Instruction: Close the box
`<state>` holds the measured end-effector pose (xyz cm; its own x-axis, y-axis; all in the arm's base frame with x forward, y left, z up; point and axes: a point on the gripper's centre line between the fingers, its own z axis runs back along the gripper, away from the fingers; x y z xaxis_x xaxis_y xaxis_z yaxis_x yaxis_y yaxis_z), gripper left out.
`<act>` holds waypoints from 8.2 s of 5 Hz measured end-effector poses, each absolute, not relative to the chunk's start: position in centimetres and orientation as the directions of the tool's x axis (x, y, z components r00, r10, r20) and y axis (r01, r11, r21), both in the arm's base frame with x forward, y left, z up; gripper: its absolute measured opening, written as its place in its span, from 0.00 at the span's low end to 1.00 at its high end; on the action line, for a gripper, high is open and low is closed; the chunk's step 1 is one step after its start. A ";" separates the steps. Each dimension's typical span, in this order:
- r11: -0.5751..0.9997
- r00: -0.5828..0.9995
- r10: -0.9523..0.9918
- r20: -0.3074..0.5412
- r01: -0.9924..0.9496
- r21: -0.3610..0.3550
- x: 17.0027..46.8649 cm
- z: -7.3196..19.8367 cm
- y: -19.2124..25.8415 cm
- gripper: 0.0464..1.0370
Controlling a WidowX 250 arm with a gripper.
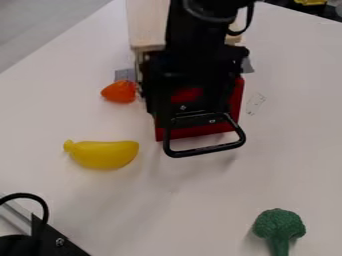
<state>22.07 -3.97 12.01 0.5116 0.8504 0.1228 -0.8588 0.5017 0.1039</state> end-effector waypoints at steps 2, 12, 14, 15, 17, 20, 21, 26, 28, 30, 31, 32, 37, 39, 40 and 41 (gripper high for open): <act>0.337 0.347 0.930 0.124 -0.937 0.095 25.3 10.1 -4.6 0.96; -0.109 -0.099 0.990 0.096 -0.988 0.105 26.1 7.6 -1.0 0.96; -0.079 -0.081 0.981 0.178 -0.997 -0.020 29.0 7.5 0.7 0.96; -0.086 -0.088 0.981 0.174 -0.996 -0.022 29.6 7.8 1.3 0.96; -0.144 -0.152 0.975 0.160 -0.988 -0.060 31.5 9.1 3.2 0.96; -0.148 -0.154 0.978 0.143 -0.988 -0.049 32.2 9.2 3.6 0.96; -0.141 -0.147 0.981 0.123 -0.988 -0.061 31.0 10.0 3.5 0.96; -0.022 -0.004 0.977 0.211 -0.996 0.086 28.4 4.1 1.0 0.96; -0.092 -0.079 0.981 0.177 -0.993 0.070 30.7 5.3 2.4 0.96; -0.122 -0.110 0.982 0.152 -0.990 0.071 32.1 6.0 3.3 0.96; -0.117 -0.106 0.985 0.134 -0.990 0.082 31.9 5.8 3.1 0.96; -0.094 -0.076 0.990 0.123 -0.984 0.151 29.0 5.0 2.0 0.96; 0.361 0.349 0.904 0.246 -0.933 -0.004 25.9 14.2 -1.6 0.96; 0.535 0.547 0.804 0.233 -0.837 0.116 21.5 18.2 -2.4 0.96; 0.589 0.624 0.760 0.184 -0.780 0.212 20.6 18.2 -1.9 0.96; 0.664 0.696 0.714 0.069 -0.706 0.246 21.6 17.2 -1.7 0.96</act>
